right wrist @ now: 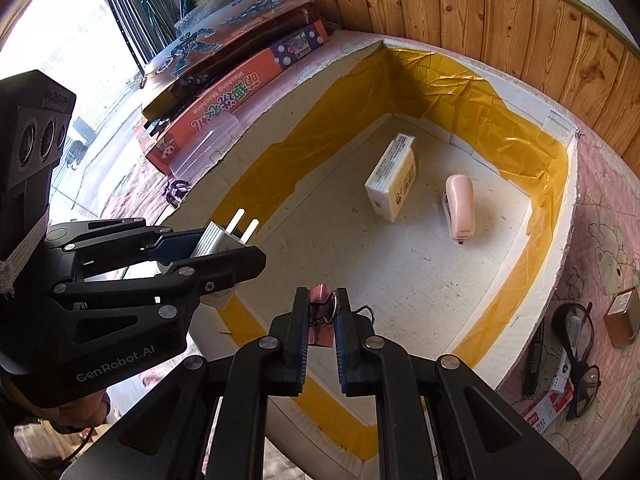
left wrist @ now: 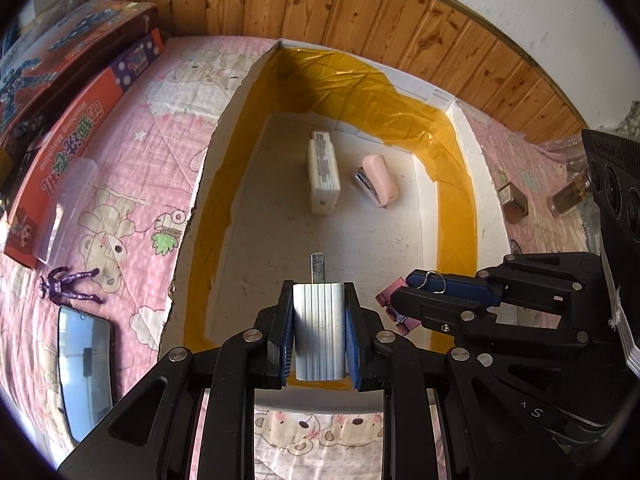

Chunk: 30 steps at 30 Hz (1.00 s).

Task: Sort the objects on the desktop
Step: 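Carry the white charger and pink binder clips over the box with both grippers, then open the left gripper to drop the charger while the right gripper releases the clips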

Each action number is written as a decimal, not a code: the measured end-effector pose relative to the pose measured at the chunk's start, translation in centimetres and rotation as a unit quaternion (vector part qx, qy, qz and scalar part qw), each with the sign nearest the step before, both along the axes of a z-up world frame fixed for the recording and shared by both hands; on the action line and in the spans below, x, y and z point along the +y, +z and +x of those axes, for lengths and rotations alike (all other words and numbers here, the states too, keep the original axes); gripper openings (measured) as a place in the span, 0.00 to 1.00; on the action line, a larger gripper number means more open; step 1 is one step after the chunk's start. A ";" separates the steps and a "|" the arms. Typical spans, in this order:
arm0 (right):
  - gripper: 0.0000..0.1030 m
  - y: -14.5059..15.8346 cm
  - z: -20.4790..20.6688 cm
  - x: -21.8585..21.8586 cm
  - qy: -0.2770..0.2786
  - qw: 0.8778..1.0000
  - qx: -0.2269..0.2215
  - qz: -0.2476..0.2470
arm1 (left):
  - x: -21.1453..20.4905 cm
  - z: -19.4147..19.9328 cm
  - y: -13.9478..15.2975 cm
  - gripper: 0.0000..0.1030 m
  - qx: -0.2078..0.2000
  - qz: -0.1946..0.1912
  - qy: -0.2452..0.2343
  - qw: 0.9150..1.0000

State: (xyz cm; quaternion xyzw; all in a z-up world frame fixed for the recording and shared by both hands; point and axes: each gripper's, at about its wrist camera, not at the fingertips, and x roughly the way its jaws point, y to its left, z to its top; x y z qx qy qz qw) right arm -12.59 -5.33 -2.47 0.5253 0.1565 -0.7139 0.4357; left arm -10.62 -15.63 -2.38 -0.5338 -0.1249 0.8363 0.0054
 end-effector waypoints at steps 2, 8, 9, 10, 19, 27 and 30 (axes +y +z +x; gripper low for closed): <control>0.12 -0.4 -0.2 -0.2 0.003 1.000 -0.005 0.008 | 0.0 -0.3 -0.5 0.21 -0.011 0.003 -0.004 1.000; 0.12 -1.7 -0.8 -0.8 0.008 0.999 -0.019 0.038 | 0.4 -0.9 -1.4 0.21 -0.037 -0.011 -0.023 0.999; 0.12 -1.9 -0.9 -0.9 0.008 0.999 -0.022 0.044 | 0.3 -1.0 -1.6 0.21 -0.043 -0.012 -0.025 0.999; 0.12 -2.1 -1.0 -1.0 0.009 0.998 -0.026 0.049 | 0.3 -1.2 -1.9 0.21 -0.050 -0.012 -0.028 0.998; 0.12 -3.3 -2.0 -1.7 0.008 0.995 -0.059 0.077 | 0.0 -2.4 -3.4 0.21 -0.091 -0.009 -0.046 0.995; 0.13 -4.6 -2.4 -2.1 0.009 0.992 -0.066 0.110 | 0.6 -3.4 -3.8 0.21 -0.095 -0.029 -0.059 0.993; 0.13 -4.9 -2.2 -2.2 0.012 0.991 -0.067 0.119 | 0.5 -3.6 -4.3 0.21 -0.105 -0.028 -0.057 0.992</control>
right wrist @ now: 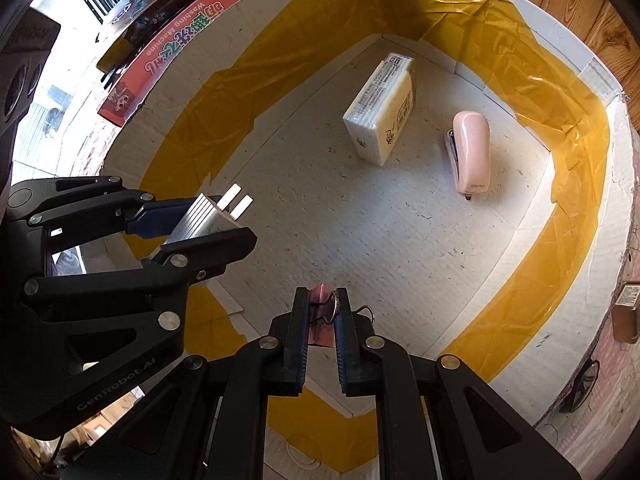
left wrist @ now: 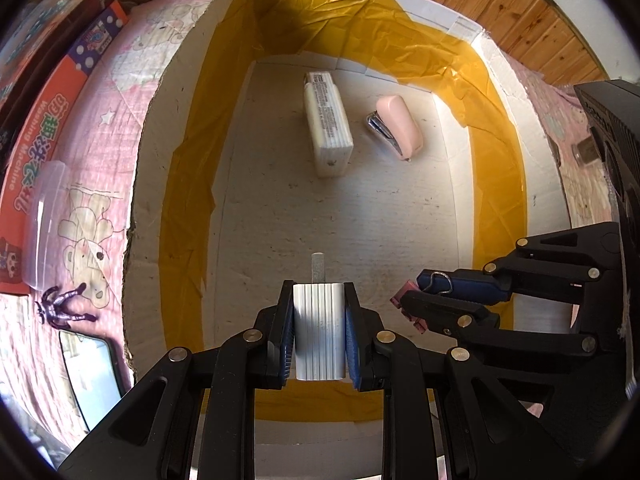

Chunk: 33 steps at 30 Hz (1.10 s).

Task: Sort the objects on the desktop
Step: 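Open the left gripper to drop the charger while the right gripper releases the clips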

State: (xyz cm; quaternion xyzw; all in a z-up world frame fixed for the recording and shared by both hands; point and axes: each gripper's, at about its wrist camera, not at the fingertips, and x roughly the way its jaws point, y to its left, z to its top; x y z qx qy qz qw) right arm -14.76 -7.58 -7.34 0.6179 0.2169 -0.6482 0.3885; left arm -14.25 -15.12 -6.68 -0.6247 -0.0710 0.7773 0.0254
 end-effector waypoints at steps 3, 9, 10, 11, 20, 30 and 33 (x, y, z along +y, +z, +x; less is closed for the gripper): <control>0.13 -0.2 0.4 -0.1 0.005 1.000 -0.002 0.006 | -0.1 -0.1 -0.3 0.22 -0.008 0.003 0.000 1.000; 0.14 -0.8 0.6 0.1 -0.001 1.000 -0.009 0.015 | -0.5 -0.1 -0.4 0.24 -0.009 0.001 0.013 1.000; 0.14 -0.8 0.6 0.2 -0.004 1.000 -0.013 0.015 | -0.6 -0.1 -0.3 0.27 -0.009 0.001 0.013 1.000; 0.15 -0.9 0.6 0.3 -0.007 1.000 -0.014 0.015 | -0.7 0.0 -0.2 0.28 -0.008 0.002 0.015 1.000; 0.21 0.6 0.6 1.4 -0.022 1.000 -0.008 0.004 | -0.2 1.0 1.3 0.30 -0.001 0.002 0.010 1.000; 0.25 3.0 1.4 2.7 -0.015 1.000 0.015 0.004 | 0.7 3.0 3.4 0.30 0.020 -0.009 -0.003 1.000; 0.30 4.0 1.0 2.7 -0.017 1.000 0.024 0.003 | 0.9 3.6 4.2 0.30 0.027 -0.012 -0.004 1.000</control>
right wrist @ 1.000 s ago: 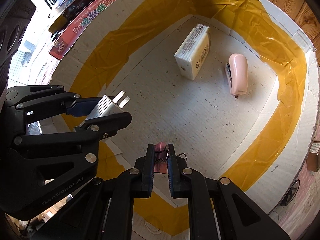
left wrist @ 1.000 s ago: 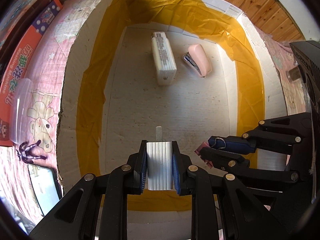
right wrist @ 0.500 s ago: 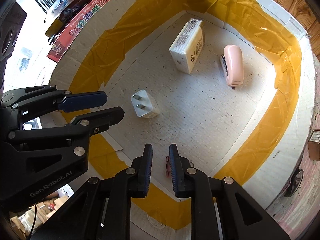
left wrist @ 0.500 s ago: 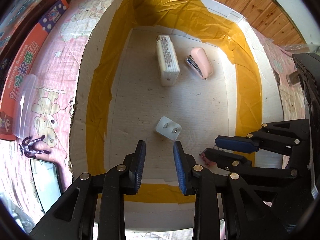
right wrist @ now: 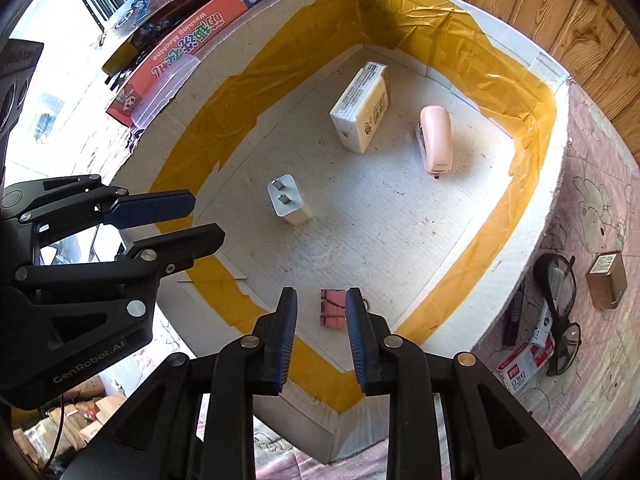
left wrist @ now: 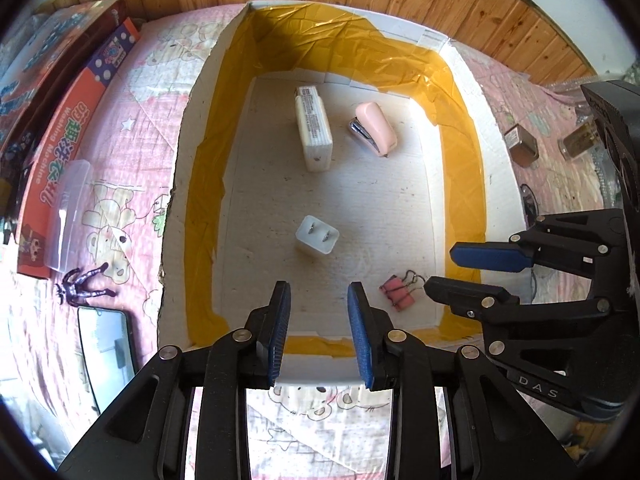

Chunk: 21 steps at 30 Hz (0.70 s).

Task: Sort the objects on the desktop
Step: 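Open the left gripper to drop the charger while the right gripper releases the clips, then move both grippers away from the box toward the staples box and tape roll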

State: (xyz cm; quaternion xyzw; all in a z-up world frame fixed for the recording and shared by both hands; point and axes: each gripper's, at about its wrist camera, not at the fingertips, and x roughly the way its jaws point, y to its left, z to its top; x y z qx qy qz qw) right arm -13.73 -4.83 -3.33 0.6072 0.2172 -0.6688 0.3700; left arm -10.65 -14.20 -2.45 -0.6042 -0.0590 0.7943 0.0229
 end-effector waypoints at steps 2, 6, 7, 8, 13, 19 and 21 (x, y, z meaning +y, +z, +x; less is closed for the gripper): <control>0.32 0.7 0.0 0.7 -0.005 1.000 0.004 -0.005 | 0.2 0.5 0.5 0.30 0.005 -0.002 -0.002 1.000; 0.34 2.0 0.1 2.0 -0.015 1.000 0.015 -0.018 | 0.8 1.5 1.4 0.30 0.015 -0.008 -0.006 1.000; 0.35 2.4 0.3 2.2 -0.018 0.999 0.020 -0.021 | 0.9 1.7 1.7 0.30 0.018 -0.009 -0.007 1.000; 0.39 2.8 0.4 2.4 -0.020 0.999 0.025 -0.023 | 1.1 2.0 2.0 0.30 0.021 -0.009 -0.008 1.000; 0.44 4.5 1.0 3.4 -0.025 0.998 0.053 -0.033 | 1.7 3.2 3.6 0.30 0.041 -0.004 -0.010 0.999; 0.44 6.0 2.6 4.1 -0.011 0.994 0.100 -0.048 | 2.6 4.8 5.4 0.31 0.066 0.003 -0.014 0.998; 0.45 6.6 3.2 4.4 -0.005 0.992 0.112 -0.054 | 3.1 5.2 6.1 0.31 0.074 0.003 -0.018 0.997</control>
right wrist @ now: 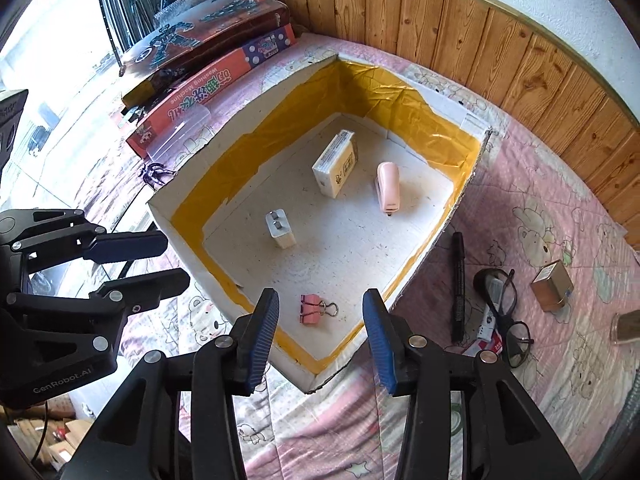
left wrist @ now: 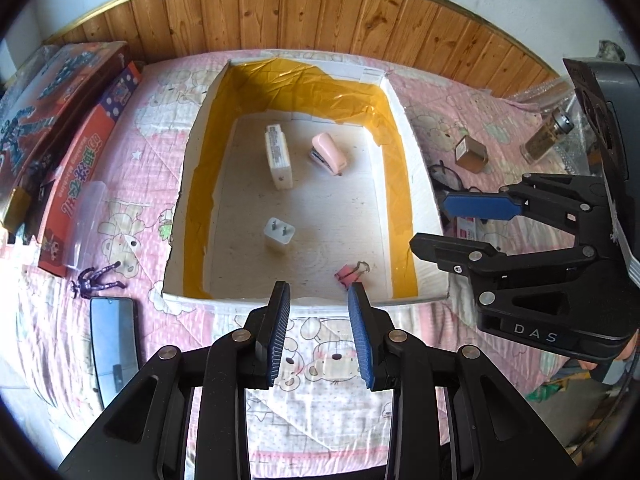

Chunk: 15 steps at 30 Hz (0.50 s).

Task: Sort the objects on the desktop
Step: 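Move both grippers away from the box toward the staples box and tape roll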

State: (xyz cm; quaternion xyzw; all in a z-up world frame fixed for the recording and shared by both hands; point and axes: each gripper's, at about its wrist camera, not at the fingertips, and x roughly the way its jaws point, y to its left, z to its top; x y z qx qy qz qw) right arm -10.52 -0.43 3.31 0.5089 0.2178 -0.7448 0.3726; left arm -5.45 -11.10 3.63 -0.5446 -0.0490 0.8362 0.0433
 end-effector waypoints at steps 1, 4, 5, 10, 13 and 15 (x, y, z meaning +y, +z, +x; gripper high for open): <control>0.45 0.2 0.3 0.2 0.002 1.000 0.005 -0.002 | 0.3 0.2 0.4 0.31 0.005 -0.001 -0.002 1.000; 0.46 0.9 0.8 0.6 0.003 1.000 0.012 -0.010 | 1.0 1.0 1.5 0.31 0.022 -0.008 -0.008 1.000; 0.46 1.0 1.0 0.7 0.003 1.000 0.015 -0.013 | 1.3 1.2 1.8 0.31 0.028 -0.012 -0.009 1.000; 0.46 1.7 1.7 1.7 0.001 0.999 0.026 -0.033 | 2.1 2.7 2.4 0.31 0.053 -0.031 -0.010 0.998; 0.50 1.9 2.4 2.5 0.000 0.998 0.043 -0.041 | 2.7 3.6 2.3 0.31 0.067 -0.052 -0.005 0.996; 0.51 1.8 2.7 3.1 -0.003 0.998 0.049 -0.049 | 3.1 4.2 2.2 0.31 0.078 -0.062 -0.001 0.995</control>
